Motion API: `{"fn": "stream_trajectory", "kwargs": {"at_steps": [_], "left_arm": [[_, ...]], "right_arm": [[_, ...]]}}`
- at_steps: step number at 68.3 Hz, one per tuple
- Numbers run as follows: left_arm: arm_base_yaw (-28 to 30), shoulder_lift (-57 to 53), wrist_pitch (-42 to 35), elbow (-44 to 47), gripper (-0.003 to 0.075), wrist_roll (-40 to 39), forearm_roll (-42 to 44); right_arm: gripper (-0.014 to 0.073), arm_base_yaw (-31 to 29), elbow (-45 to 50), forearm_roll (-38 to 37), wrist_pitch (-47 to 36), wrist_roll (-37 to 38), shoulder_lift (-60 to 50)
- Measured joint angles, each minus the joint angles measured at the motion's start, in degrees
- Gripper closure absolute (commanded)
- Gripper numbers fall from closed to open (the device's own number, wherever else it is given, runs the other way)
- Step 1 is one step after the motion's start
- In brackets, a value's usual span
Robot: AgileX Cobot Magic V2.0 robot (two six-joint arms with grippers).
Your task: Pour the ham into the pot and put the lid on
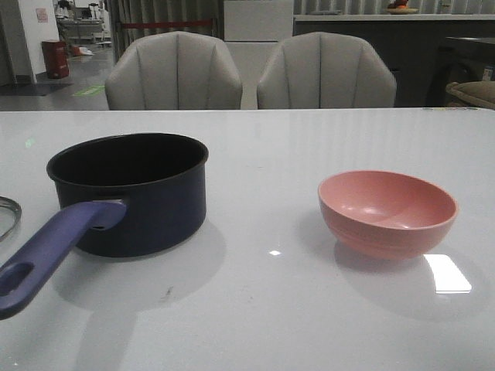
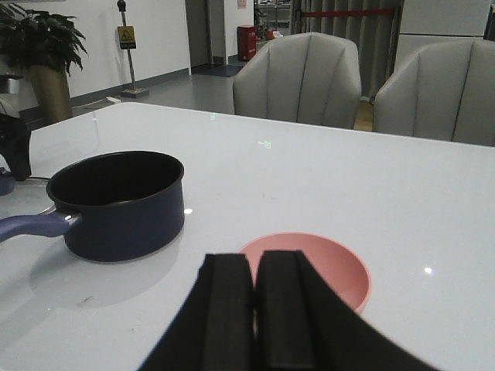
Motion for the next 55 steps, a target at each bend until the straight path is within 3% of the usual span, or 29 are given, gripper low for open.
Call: {"fn": "stream_trajectory", "kwargs": {"at_steps": [23,42,55], "left_arm": [[0.65,4.97,-0.10,-1.44,0.0050,0.22,0.10],[1.21,5.20,-0.47,-1.44,0.0367,0.40,0.11],[1.21,5.20,-0.70,-1.44,0.0478,0.40,0.11]], "right_arm": [[0.0423,0.00,0.00,0.00,0.00,0.00,0.00],[0.0423,0.00,0.00,0.00,0.00,0.00,0.00],[0.0423,0.00,0.00,0.00,0.00,0.00,0.00]]}}
